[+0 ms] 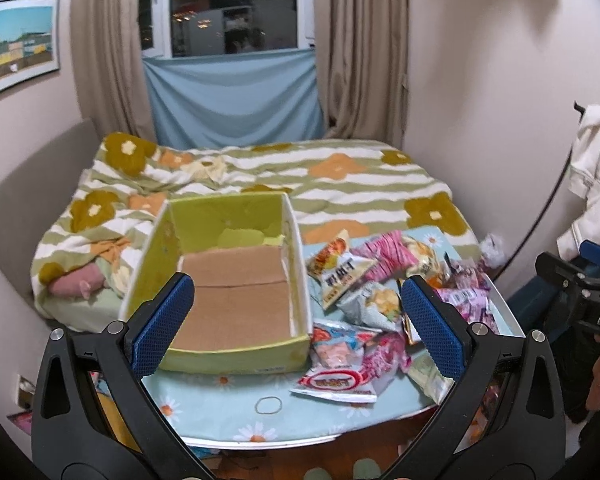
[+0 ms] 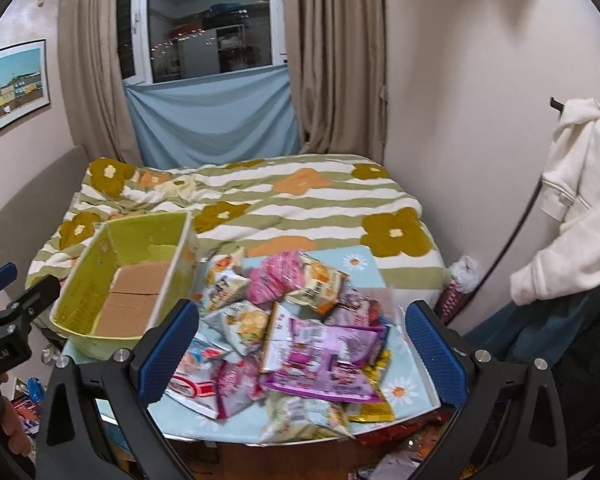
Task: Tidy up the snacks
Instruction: 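Grasp the white-red shrimp chip bag with the left gripper while the right grasps the purple bag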
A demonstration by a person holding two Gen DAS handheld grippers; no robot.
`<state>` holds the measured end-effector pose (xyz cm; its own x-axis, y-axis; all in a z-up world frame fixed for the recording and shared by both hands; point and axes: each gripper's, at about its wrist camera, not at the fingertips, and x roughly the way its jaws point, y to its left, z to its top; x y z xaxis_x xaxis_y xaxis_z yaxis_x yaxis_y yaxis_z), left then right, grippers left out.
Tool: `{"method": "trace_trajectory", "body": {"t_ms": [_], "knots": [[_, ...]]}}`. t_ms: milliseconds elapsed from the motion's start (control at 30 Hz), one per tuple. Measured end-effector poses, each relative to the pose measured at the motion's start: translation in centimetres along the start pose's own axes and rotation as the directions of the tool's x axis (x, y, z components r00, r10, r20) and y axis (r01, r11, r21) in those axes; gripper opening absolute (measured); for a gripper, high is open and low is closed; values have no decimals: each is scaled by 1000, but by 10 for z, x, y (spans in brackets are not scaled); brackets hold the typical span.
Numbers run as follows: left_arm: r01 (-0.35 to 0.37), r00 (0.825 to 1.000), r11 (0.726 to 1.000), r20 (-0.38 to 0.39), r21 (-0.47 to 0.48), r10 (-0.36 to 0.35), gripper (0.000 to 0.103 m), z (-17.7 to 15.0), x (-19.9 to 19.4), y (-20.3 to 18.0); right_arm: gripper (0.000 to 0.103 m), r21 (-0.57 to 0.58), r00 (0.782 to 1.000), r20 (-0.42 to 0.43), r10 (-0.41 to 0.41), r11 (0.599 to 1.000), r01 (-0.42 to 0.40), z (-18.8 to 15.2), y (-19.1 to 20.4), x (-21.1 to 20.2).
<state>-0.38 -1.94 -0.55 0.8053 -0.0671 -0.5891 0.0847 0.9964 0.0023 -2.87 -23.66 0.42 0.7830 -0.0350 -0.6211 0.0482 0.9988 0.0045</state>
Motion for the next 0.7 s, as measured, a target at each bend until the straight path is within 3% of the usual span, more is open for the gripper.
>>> {"method": "trace_trajectory", "body": {"t_ms": [233,467,700], "knots": [[34,990,999,-140,-15,-36,103,-32,47,-16,103,59,993,-120,-11,998,18,-24,-38,36],[-12,961,999,-276,-52,-3,103,-77,112,-31,103,93,972,-229,48,995,-27,-43,-66,90],[-56,938,998,-345,-30,42,97,-110,170,-50,103,80,949,-295,111,993,-91,-58,-62,131]]}}
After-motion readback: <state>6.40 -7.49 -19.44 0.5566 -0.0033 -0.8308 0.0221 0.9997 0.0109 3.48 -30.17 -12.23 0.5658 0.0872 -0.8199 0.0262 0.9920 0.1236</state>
